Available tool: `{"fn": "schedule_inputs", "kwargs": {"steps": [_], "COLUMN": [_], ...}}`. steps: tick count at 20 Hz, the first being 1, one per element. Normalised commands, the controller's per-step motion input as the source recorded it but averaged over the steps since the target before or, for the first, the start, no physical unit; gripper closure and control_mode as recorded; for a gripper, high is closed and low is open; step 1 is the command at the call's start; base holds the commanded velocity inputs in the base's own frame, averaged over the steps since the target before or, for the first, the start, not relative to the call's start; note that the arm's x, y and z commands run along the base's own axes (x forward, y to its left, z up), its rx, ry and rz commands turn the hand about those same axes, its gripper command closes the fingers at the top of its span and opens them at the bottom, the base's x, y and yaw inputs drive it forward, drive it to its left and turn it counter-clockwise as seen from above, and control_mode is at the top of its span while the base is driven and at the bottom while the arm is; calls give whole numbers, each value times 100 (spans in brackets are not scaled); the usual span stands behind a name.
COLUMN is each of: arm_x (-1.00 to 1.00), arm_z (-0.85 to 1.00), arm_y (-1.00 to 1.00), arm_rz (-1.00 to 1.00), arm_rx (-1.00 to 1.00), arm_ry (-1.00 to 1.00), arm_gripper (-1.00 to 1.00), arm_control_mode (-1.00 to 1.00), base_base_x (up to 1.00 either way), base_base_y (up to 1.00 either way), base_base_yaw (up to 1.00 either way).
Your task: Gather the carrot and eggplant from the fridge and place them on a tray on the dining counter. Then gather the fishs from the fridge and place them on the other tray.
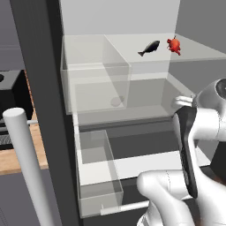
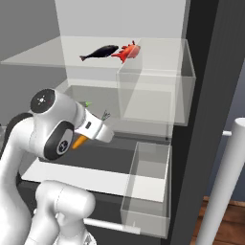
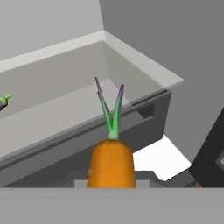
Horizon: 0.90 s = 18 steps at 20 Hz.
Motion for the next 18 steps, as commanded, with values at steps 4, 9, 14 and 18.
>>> {"fn": "schedule_inputs", "kwargs": {"steps": [4, 9, 14, 18], "arm_x": [-23, -15, 0, 0], "arm_z": [-14, -17, 0, 0], "arm_y": [9, 2, 0, 0], "arm_rz": [0, 0, 0, 0], "arm_rx": [-1, -2, 0, 0], "arm_ry": [2, 0, 0, 0], "arm_gripper": [100, 100, 100, 100], "arm_control_mode": [-100, 100, 100, 100], "base_base_x": [0, -10, -68, -83], "base_base_y": [0, 0, 4, 10], "base_base_yaw": [0, 0, 0, 0]}}
